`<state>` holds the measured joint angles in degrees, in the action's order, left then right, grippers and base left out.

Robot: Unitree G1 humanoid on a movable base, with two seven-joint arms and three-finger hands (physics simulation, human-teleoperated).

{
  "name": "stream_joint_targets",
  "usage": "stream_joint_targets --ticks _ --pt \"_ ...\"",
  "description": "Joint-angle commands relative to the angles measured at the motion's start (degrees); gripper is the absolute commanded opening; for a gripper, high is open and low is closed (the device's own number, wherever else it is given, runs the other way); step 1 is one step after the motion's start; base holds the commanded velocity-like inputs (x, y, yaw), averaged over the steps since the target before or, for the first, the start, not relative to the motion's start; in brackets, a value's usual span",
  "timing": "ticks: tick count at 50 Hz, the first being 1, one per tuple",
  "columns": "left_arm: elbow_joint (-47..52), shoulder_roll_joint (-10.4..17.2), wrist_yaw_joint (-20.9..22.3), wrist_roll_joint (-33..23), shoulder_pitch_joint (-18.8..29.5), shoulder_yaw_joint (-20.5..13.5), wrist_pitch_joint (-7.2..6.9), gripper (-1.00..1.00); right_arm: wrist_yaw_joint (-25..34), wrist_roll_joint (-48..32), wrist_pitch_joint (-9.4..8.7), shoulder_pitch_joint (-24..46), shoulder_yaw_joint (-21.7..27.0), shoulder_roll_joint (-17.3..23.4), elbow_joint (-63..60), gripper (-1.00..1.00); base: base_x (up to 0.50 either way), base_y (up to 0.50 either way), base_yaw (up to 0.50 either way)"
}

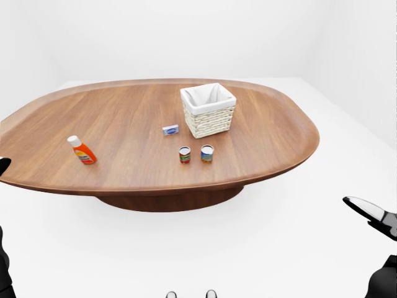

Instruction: Pick up the tomato sauce, and put it in the basket.

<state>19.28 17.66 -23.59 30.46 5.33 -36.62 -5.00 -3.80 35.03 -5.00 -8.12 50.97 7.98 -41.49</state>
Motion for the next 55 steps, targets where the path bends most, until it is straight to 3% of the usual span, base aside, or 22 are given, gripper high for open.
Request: stream_joint_targets --ticks 1,38,55 --pt "0.51 0.0 0.05 0.44 -0.04 -0.1 0.0 1.0 0.78 -0.49 0.0 -0.12 -0.41 -0.28 0.47 1.0 0.0 -0.3 0.0" --pt "1.27 -0.19 0.42 1.07 -0.21 -0.02 0.0 1.0 1.54 -1.89 0.0 0.36 -2.18 -0.33 0.64 1.0 0.0 -0.3 0.0" --pt "0.5 -0.42 0.7 0.4 -0.12 0.47 0.0 1.0 3.06 -6.13 0.0 0.8 -4.28 -0.87 0.3 1.0 0.23 -0.02 0.0"
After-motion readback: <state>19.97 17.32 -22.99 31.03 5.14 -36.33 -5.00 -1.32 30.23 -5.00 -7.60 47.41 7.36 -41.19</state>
